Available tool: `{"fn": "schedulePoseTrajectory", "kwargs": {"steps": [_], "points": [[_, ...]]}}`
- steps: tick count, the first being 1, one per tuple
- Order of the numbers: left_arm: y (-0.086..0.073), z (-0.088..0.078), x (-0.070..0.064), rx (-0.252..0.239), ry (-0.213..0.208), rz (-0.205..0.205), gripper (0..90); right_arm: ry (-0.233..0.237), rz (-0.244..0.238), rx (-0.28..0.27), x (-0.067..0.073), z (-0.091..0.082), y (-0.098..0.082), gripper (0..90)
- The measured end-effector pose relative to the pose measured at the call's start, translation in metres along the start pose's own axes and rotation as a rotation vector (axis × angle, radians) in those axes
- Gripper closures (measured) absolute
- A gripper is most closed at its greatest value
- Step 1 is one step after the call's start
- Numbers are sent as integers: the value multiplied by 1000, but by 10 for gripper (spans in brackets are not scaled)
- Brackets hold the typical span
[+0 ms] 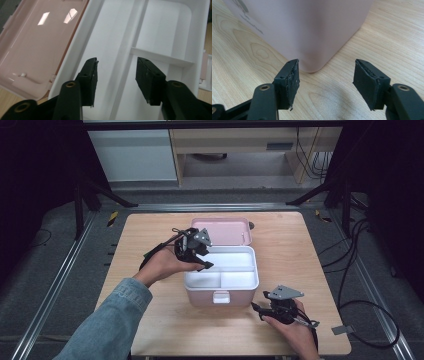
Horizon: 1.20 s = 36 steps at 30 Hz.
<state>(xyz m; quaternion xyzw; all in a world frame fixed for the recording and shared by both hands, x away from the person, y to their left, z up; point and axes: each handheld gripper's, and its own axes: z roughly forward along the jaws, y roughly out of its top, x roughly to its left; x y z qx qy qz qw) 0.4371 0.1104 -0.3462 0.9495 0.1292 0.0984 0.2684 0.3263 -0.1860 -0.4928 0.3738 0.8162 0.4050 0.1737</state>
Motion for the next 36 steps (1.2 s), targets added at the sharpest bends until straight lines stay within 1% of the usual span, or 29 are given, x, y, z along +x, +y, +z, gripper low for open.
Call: {"fn": "schedulePoseTrajectory", "kwargs": {"steps": [2,3,4,5,6,7,8,9,10,11,12,14,17,19,21,22,24,26,30,32,36], "points": [[2,4,0,14,-13,9,562,1,2,1,0,-1,-1,390],[2,4,0,14,-13,9,572,1,2,1,0,-1,-1,390],[5,6,-2,18,-20,24,588,1,-2,-2,-1,-2,-1,397],[5,6,-2,18,-20,24,600,1,-2,-2,-1,-2,-1,397],[8,9,-3,28,-37,38,616,1,-2,-2,-1,-3,-2,404],[8,9,-3,28,-37,38,625,1,-2,-2,-1,-3,-2,404],[9,11,-4,36,-42,45,625,1,-3,-3,-1,-3,-2,406],[11,16,-5,64,-51,54,635,2,-3,-2,0,-4,-3,410],[11,16,-5,64,-51,54,639,2,-3,-3,0,-5,-3,412],[11,18,-4,76,-52,56,653,2,-3,-2,0,-5,-3,413],[12,22,-3,90,-67,55,663,2,-2,-2,-1,-5,-4,415],[12,24,-2,97,-68,57,671,2,-1,-1,-1,-5,-4,417],[12,29,-1,123,-85,59,696,3,-3,1,-1,-5,-5,419],[13,32,0,134,-102,72,716,5,-2,3,-1,-5,-5,421],[14,33,0,135,-107,71,728,5,0,5,-1,-5,-6,422],[15,35,1,140,-122,71,738,5,-1,5,-1,-5,-6,422],[16,37,1,146,-123,76,741,6,-1,7,-1,-5,-6,422],[19,39,1,164,-133,90,743,5,-1,2,-1,-6,-6,424],[22,42,2,176,-142,98,758,6,-1,2,-2,-7,-7,425],[23,44,3,192,-147,110,762,7,0,2,-2,-7,-7,426],[24,45,5,200,-160,113,777,10,-1,2,-2,-7,-7,427]]}}
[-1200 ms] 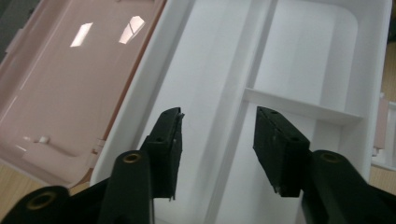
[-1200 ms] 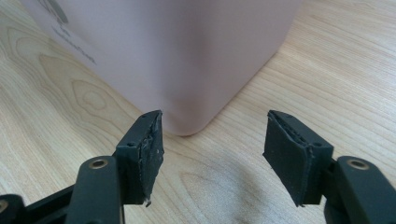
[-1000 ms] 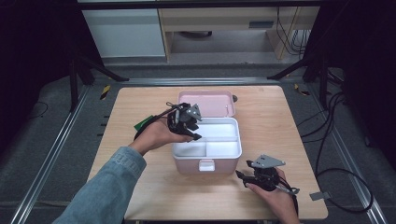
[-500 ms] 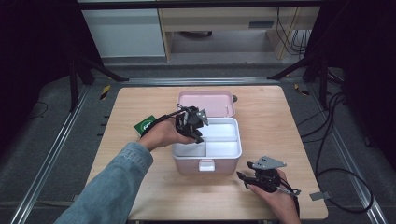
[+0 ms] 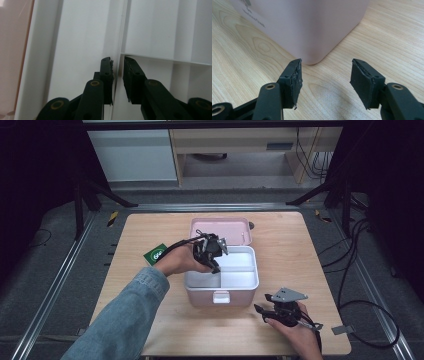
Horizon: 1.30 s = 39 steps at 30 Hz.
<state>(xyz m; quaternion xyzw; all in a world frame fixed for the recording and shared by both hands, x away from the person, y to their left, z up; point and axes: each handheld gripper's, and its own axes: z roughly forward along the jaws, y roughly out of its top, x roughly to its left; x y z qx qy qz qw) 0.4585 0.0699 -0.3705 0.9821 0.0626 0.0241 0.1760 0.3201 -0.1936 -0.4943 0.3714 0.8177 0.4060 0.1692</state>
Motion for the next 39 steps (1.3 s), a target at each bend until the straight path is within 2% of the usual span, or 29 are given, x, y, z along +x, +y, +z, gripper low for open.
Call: {"fn": "schedulePoseTrajectory", "kwargs": {"steps": [9,15,18,29,32,39], "points": [[-1,0,3,-7,-20,5,854,2,-1,-1,0,0,0,428],[0,1,4,-2,-30,33,873,3,-1,-1,0,0,0,428],[1,1,5,-2,-42,60,884,2,0,0,-1,0,0,428],[-2,1,8,-24,-65,85,893,2,4,1,-1,0,-1,427],[-3,1,8,-33,-79,104,893,-2,8,1,-1,-1,-2,427],[-4,0,10,-36,-93,109,893,-10,20,0,-2,-3,-4,427]]}}
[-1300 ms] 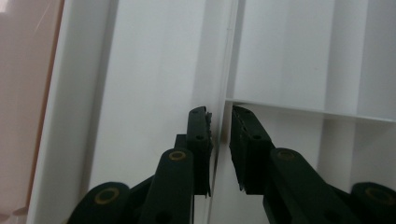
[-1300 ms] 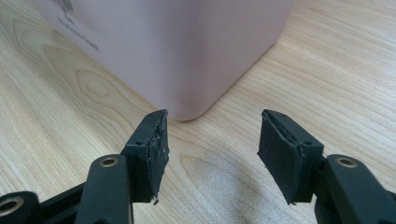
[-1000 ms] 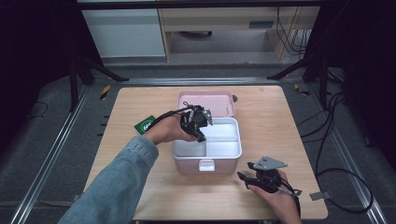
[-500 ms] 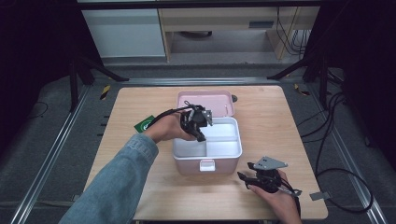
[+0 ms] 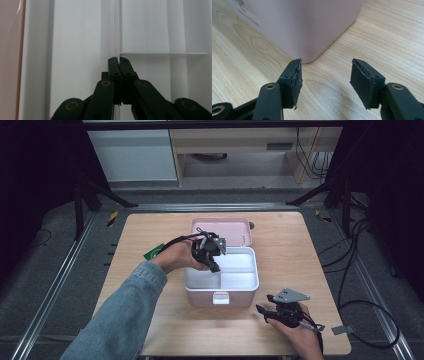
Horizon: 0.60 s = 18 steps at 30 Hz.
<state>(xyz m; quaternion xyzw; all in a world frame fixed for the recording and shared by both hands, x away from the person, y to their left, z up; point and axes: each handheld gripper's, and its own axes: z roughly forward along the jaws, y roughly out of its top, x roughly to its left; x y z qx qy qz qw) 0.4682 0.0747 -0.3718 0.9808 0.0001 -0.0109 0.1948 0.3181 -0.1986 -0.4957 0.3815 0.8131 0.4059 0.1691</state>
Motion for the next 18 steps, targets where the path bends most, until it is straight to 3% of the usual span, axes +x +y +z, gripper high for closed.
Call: {"fn": "schedulePoseTrajectory", "kwargs": {"steps": [18], "points": [[1,-16,-3,-38,28,-17,894,-6,1,-2,-1,-1,1,423]]}}
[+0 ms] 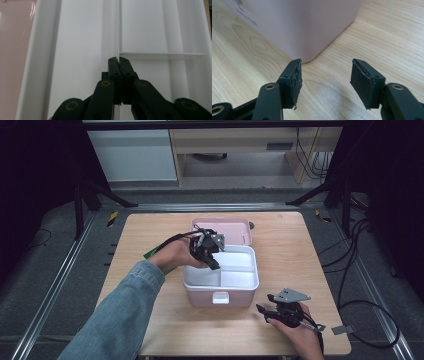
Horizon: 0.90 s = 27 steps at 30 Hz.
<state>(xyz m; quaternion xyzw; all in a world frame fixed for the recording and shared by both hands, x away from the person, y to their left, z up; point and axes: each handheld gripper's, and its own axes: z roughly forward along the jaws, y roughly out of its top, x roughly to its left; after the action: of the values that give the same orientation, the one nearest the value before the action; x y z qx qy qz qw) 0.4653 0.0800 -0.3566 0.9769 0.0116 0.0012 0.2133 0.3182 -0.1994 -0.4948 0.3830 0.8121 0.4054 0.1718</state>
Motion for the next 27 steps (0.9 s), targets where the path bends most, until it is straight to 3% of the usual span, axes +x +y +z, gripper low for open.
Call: {"fn": "schedulePoseTrajectory", "kwargs": {"steps": [11,18,27], "points": [[-1,-30,-4,-68,44,-17,895,-10,2,-4,-1,-2,1,418],[-12,-56,-11,-122,123,-63,895,-20,9,-3,-3,-3,0,405],[-49,-94,-17,-164,200,-121,895,-34,17,-6,-6,-2,1,386]]}}
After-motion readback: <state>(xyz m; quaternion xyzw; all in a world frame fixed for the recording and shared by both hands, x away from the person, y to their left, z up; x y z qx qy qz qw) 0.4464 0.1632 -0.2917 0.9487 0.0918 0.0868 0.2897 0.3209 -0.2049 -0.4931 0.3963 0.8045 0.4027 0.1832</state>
